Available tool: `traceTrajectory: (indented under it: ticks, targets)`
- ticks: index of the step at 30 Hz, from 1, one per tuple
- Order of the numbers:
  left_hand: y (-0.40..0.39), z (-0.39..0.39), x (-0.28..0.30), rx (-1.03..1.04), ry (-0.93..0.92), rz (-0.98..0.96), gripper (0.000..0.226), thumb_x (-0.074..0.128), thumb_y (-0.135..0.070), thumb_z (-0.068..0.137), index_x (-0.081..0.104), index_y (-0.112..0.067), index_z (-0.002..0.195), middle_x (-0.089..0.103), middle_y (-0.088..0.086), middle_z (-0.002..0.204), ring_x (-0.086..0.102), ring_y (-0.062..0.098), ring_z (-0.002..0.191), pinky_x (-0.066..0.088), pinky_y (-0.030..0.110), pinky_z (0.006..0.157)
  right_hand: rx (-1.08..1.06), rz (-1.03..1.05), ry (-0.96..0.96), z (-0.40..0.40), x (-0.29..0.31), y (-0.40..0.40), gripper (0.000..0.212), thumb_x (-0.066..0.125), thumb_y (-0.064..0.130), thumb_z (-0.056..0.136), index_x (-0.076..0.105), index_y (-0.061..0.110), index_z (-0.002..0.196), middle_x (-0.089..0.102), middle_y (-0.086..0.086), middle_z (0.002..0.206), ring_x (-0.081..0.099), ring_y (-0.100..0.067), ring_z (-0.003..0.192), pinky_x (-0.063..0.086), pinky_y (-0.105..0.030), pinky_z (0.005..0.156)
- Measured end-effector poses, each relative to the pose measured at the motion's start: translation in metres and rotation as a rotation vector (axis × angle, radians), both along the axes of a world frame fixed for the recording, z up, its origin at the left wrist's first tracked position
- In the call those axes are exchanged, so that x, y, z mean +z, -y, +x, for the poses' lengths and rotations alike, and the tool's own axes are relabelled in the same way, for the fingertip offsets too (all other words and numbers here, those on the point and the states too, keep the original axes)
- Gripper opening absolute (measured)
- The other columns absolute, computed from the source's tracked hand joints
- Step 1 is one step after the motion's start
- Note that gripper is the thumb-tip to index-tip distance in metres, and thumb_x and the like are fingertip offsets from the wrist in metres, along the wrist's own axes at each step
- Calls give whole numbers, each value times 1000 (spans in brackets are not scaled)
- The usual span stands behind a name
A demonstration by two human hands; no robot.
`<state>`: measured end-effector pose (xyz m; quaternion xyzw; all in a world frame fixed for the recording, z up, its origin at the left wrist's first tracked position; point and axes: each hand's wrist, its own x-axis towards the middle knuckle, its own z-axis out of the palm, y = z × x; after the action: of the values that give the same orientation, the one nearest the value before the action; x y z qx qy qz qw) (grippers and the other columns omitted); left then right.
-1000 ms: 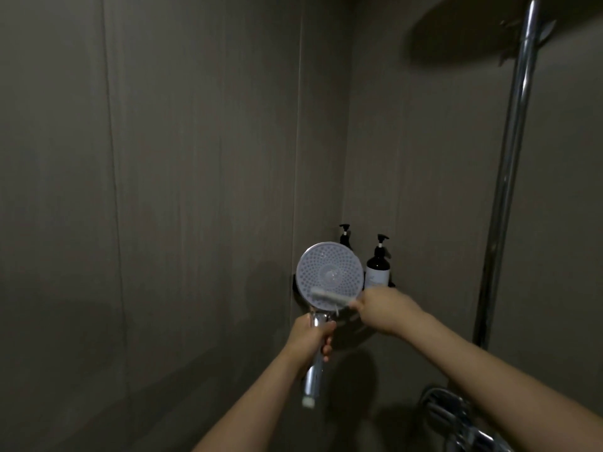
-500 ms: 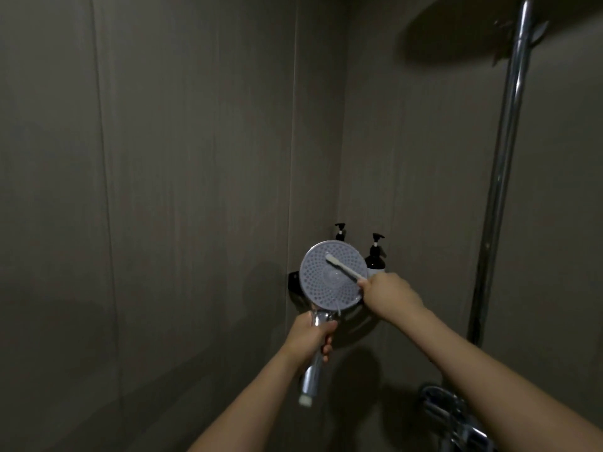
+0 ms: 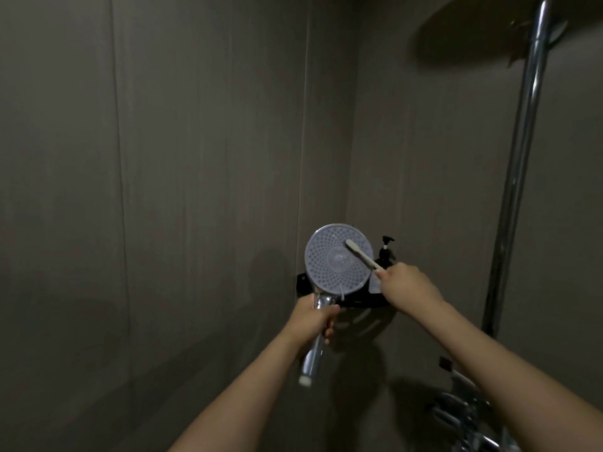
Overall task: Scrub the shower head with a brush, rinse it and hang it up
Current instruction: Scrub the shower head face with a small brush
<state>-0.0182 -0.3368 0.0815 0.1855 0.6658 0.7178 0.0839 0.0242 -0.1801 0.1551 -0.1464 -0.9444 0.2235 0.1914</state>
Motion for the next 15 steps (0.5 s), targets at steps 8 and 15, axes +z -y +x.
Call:
traceTrajectory:
  ticks: [8, 15]
  targets:
    - [3, -5, 44, 40, -145, 1, 24, 54, 0, 87, 43, -11, 68, 43, 6, 48, 39, 11, 30, 34, 19, 34, 10, 10, -163, 2, 42, 8, 42, 37, 39, 97, 51, 8, 73, 54, -13, 81, 52, -27, 71, 38, -29, 55]
    - [2, -4, 97, 12, -282, 33, 26, 53, -3, 89, 43, -12, 67, 45, 4, 48, 40, 13, 33, 35, 24, 38, 8, 108, -314, 17, 85, 12, 40, 36, 40, 97, 57, 10, 82, 61, -17, 89, 54, -30, 76, 39, -31, 61]
